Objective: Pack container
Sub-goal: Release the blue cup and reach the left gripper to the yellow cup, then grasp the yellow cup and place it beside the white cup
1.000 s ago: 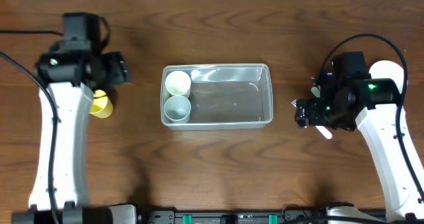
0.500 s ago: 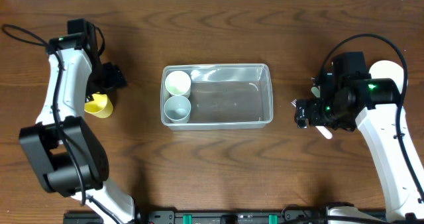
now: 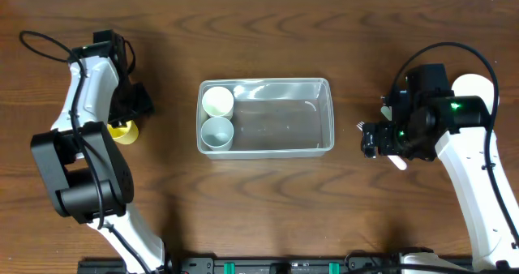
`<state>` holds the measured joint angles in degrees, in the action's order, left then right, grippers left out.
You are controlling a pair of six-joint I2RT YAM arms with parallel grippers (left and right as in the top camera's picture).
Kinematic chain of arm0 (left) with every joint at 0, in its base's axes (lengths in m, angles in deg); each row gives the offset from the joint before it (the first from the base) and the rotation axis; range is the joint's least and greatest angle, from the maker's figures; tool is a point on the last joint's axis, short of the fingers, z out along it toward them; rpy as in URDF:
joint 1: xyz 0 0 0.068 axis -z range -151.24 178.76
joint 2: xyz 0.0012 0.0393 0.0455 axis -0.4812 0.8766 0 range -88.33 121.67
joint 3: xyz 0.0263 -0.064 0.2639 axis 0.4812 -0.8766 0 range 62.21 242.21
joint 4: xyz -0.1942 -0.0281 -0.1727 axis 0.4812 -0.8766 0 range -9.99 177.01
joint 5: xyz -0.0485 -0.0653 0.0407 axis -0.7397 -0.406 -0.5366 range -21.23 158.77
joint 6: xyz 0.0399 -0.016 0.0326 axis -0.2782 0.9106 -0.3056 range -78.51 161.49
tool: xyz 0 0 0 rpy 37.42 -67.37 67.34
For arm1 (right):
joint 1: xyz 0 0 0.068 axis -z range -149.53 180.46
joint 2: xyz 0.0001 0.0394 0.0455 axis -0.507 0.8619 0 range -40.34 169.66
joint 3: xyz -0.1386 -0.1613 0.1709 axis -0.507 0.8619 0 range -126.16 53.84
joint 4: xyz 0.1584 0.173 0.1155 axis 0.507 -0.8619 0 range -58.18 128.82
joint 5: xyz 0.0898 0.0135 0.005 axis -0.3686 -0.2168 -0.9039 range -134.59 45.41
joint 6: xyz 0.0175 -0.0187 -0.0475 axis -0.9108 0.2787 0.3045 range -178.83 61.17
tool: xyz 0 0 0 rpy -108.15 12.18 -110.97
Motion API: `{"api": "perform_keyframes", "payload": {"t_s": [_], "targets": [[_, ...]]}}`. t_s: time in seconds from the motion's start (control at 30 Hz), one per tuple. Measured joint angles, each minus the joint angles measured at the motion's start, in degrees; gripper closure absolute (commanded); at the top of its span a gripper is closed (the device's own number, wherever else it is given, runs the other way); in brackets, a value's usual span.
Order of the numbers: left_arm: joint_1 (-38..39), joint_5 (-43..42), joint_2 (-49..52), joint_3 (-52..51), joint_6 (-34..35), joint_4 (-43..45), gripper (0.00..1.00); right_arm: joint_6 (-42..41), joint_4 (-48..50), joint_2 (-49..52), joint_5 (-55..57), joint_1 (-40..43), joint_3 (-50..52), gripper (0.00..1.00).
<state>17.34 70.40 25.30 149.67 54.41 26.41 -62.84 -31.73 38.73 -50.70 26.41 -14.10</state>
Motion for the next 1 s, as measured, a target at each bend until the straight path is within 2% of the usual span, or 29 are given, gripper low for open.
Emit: {"api": "perform_keyframes", "payload": {"t_s": [0.13, 0.23, 0.27, 0.3, 0.43, 0.83, 1.0], "targets": [[0.0, -0.02, 0.17, 0.0, 0.26, -0.13, 0.73, 0.04, -0.02, 0.0, 0.0, 0.0, 0.0, 0.03], [0.0, 0.0, 0.17, 0.0, 0.28, -0.48, 0.82, 0.15, -0.07, 0.0, 0.0, 0.0, 0.0, 0.03], [-0.02, 0.0, 0.17, -0.02, 0.33, -0.52, 0.81, 0.17, -0.07, 0.0, 0.0, 0.0, 0.0, 0.03], [0.0, -0.02, 0.17, -0.02, 0.26, -0.57, 0.87, 0.2, -0.07, 0.0, 0.02, 0.0, 0.0, 0.03], [0.0, 0.04, 0.17, 0.0, 0.22, -0.92, 0.93, 0.24, -0.07, 0.0, 0.11, 0.0, 0.0, 0.03], [0.24, 0.04, -0.02, 0.0, 0.13, -3.13, 0.94, 0.39, -0.07, 0.0, 0.17, 0.0, 0.0, 0.06], [3.56, 0.0, -4.85, 0.35, -1.01, -6.38, 0.94, 0.39, 0.46, 0.0, 0.15, 0.0, 0.0, 0.05]]}}
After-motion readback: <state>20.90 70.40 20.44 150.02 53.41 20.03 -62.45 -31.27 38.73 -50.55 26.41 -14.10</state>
